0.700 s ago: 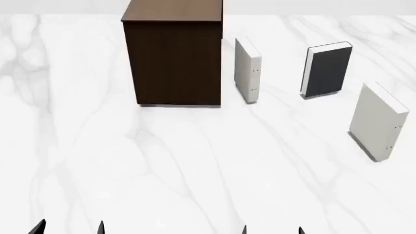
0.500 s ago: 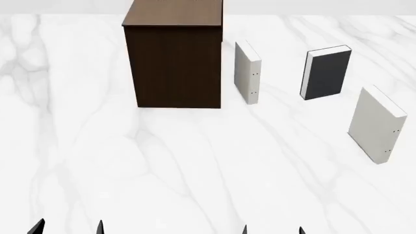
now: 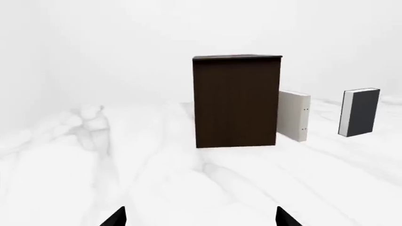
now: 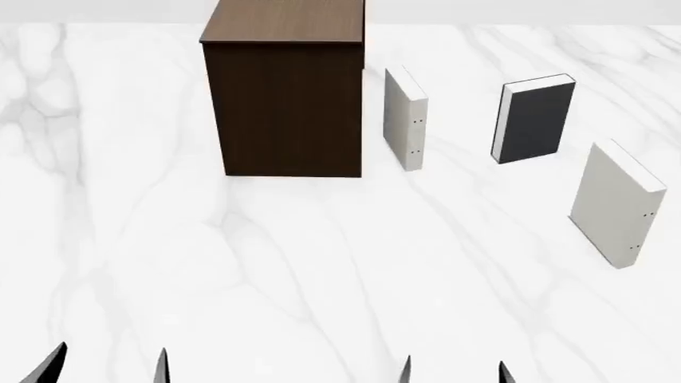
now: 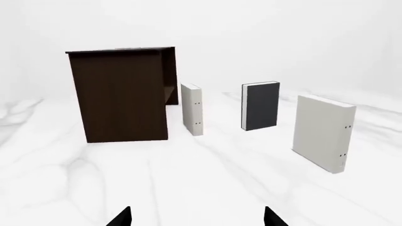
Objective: Pick up the book in the middle and place it on the cabinet shelf.
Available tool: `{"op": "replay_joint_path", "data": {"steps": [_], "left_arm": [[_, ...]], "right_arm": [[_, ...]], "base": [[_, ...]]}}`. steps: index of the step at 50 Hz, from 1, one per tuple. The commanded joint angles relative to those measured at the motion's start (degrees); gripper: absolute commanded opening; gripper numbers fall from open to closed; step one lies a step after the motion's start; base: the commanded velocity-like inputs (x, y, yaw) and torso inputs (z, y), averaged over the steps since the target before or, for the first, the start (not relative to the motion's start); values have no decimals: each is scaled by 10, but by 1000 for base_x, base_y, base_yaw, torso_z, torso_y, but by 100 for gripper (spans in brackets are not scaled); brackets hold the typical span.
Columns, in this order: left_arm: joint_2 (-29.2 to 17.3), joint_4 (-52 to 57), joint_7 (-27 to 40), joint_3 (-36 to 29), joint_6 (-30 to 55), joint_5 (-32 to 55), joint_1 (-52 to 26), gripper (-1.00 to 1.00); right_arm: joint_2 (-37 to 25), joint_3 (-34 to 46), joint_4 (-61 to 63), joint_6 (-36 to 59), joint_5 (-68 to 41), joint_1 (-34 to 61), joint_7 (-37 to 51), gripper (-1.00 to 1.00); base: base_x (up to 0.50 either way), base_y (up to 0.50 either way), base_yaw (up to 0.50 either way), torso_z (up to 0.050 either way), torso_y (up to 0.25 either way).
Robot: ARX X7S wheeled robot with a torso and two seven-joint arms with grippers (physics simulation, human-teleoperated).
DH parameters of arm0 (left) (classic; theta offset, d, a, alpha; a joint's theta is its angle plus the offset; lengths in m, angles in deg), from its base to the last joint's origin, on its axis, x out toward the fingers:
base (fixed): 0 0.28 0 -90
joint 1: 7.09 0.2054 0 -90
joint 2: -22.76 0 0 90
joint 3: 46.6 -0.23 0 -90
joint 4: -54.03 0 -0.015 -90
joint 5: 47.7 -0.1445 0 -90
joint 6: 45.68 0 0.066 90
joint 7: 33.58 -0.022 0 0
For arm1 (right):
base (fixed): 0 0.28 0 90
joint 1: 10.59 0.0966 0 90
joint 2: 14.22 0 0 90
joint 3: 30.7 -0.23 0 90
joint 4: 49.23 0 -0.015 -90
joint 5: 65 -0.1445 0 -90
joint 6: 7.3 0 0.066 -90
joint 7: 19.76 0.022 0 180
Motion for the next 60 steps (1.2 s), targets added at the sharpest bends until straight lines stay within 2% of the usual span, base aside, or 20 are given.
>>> {"op": "replay_joint_path", "data": {"steps": [1, 11, 32, 40, 45, 60], "left_arm": [[-15, 122, 14, -12, 51, -1, 12, 100], [-27, 278, 29, -23, 116, -9, 9, 100], [-39, 467, 60, -36, 246, -31, -17, 100], [-43, 495, 63, -43, 268, -30, -25, 100], [-47, 497, 65, -49, 268, -31, -25, 100], [-52, 495, 73, -48, 265, -21, -24, 100]], "right_arm": [[-11, 14, 105, 44, -17, -5, 17, 100], [-24, 29, 263, 131, -36, 1, 31, 100], [-56, 21, 468, 261, -54, 37, 75, 100], [-58, 20, 477, 297, -57, 46, 91, 100], [-53, 8, 468, 286, -71, 45, 96, 100], [-59, 15, 460, 276, -75, 41, 106, 100]], "base": [[0, 0, 0, 0, 0], [0, 0, 0, 0, 0], [0, 0, 0, 0, 0], [0, 0, 0, 0, 0], [0, 0, 0, 0, 0], [500, 0, 0, 0, 0]]}}
